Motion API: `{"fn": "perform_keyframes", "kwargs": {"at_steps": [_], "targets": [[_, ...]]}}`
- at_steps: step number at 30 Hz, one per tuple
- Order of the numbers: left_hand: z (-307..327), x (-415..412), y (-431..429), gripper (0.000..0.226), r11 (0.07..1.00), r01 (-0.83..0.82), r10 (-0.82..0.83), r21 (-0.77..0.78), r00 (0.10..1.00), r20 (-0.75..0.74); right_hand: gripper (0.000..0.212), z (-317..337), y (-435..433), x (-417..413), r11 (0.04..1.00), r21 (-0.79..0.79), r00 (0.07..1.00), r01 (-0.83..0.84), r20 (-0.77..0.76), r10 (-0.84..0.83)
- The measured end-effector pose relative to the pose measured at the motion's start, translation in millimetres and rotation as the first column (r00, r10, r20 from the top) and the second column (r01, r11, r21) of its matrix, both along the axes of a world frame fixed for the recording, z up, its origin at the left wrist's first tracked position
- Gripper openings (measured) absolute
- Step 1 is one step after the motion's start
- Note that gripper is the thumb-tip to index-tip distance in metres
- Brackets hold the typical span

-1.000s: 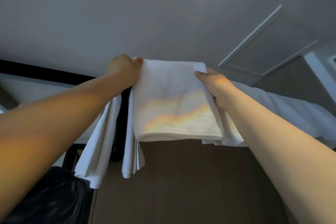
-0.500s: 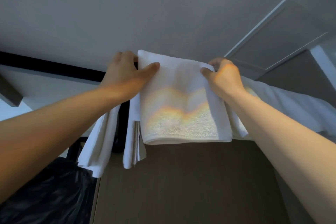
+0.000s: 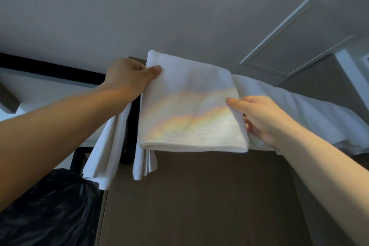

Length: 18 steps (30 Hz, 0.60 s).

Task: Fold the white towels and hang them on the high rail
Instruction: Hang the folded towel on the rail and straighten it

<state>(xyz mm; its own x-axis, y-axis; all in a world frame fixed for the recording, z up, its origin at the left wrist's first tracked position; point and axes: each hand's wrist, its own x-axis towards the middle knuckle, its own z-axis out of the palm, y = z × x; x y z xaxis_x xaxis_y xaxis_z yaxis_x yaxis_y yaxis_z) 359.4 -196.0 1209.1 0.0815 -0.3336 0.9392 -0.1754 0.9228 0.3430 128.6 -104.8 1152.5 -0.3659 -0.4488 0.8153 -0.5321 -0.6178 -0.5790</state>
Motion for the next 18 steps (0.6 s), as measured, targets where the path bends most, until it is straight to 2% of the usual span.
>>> {"fn": "perform_keyframes", "kwargs": {"at_steps": [3,6,9,11,18], "targets": [[15.1,-2.9,0.7,0.039,0.996,-0.052,0.049,-0.069,0.998,-0.049,0.037,21.5,-1.3,2.5,0.961,-0.225,0.986,0.160,-0.018,-0.168],[39.3,-6.5,3.8,0.036,0.984,-0.160,0.155,-0.076,0.986,-0.060,0.041,50.1,-7.6,9.8,0.899,-0.318,0.944,0.300,-0.036,-0.327],[52.2,-8.9,2.1,0.043,0.966,-0.259,0.259,0.009,0.966,-0.010,0.044,68.8,-19.7,11.1,0.913,-0.257,0.942,0.316,-0.030,-0.335],[50.1,-6.6,-1.8,0.050,0.975,-0.218,0.219,0.046,0.976,-0.002,0.044,69.1,-27.1,7.2,0.921,-0.212,0.938,0.328,-0.042,-0.344],[32.2,-1.4,-4.0,0.055,0.996,-0.090,0.090,0.005,0.995,0.053,0.043,58.8,-30.3,3.5,0.928,-0.235,0.947,0.289,-0.075,-0.313]]}}
